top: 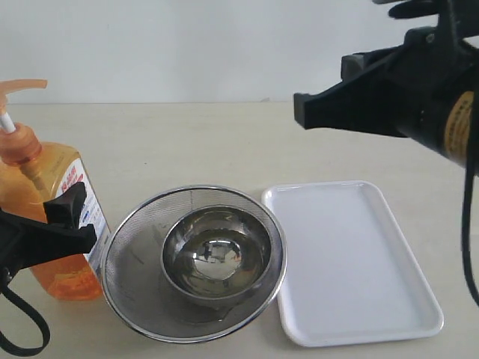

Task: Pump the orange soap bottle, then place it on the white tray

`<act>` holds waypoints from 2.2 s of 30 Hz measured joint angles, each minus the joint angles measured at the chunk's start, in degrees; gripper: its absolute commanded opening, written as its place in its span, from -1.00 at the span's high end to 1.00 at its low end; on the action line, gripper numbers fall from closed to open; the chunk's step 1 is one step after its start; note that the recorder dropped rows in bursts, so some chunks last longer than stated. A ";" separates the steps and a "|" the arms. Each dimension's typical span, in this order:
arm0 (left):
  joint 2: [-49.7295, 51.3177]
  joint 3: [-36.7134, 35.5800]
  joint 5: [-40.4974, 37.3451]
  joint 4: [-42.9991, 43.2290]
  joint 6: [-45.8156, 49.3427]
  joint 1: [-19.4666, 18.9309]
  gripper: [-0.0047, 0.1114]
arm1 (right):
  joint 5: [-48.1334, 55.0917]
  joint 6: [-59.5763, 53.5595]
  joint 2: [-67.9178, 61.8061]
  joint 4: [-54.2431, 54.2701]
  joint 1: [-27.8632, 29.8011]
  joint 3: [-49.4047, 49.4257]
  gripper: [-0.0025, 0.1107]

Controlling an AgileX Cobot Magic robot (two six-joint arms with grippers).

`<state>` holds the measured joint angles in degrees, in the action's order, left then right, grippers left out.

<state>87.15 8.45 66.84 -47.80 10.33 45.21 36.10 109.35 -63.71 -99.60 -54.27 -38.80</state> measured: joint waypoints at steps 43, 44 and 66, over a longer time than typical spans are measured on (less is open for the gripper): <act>0.00 0.00 -0.11 0.00 0.00 0.00 0.84 | -32.22 10.74 62.32 0.00 47.93 35.92 0.96; 0.00 0.00 -0.11 0.00 0.00 0.00 0.84 | -32.66 10.74 62.51 0.00 47.93 36.01 0.96; 0.00 0.00 -0.11 0.00 0.11 0.00 0.84 | -36.10 -39.53 62.46 49.89 47.93 36.01 0.96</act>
<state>87.15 8.45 66.73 -47.80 10.44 45.21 0.00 69.82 -1.25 -49.71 -6.34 -2.79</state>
